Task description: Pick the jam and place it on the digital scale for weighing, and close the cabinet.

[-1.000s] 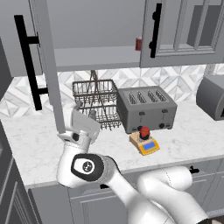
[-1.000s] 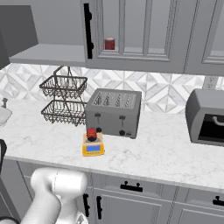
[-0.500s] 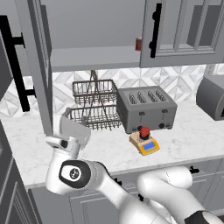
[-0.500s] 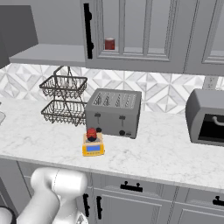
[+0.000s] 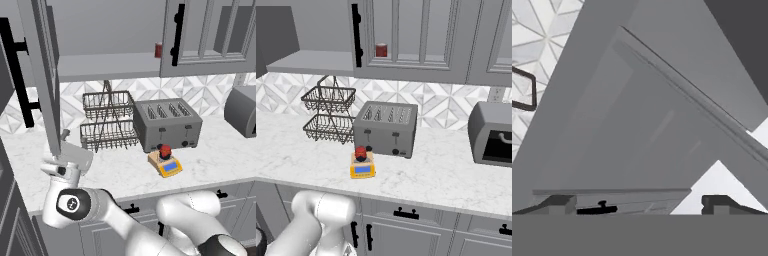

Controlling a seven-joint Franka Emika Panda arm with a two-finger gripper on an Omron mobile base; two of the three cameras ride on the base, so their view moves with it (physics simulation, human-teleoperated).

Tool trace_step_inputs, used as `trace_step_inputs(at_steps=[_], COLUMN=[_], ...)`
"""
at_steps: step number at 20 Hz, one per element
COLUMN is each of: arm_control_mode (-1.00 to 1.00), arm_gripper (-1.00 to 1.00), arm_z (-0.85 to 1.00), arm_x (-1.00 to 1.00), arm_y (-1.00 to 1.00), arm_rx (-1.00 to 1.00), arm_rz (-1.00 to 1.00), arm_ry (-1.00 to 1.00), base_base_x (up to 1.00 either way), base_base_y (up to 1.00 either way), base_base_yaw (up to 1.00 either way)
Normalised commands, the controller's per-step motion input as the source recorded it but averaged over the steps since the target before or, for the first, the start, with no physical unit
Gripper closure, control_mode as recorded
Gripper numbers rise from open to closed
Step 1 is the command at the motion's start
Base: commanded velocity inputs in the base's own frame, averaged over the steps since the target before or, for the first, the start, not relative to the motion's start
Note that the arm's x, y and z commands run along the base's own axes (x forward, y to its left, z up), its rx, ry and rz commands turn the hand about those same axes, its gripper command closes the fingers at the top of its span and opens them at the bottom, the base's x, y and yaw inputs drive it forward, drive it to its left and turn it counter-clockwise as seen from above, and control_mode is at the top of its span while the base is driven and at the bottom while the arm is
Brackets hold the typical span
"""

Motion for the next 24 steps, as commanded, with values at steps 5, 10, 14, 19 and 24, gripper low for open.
trace_step_inputs(at_steps=[5,10,14,19,24], arm_control_mode=[-1.0,-1.0,-1.0,-1.0,-1.0], arm_gripper=[-1.0,-1.0,-1.0,-1.0,-1.0], arm_z=[0.01,0.39,0.64,0.52,0.3], arm_x=[0.05,0.0,0.0,0.0,0.0], arm_y=[0.62,0.23,0.0,-0.14,-0.52], arm_rx=[-0.01,0.0,0.01,0.08,0.2], arm_rz=[0.0,0.0,0.0,0.0,0.0], arm_ry=[0.0,0.0,0.0,0.0,0.0], base_base_x=[0.0,0.0,0.0,0.0,0.0], base_base_y=[0.0,0.0,0.0,0.0,0.0], base_base_yaw=[0.0,0.0,0.0,0.0,0.0])
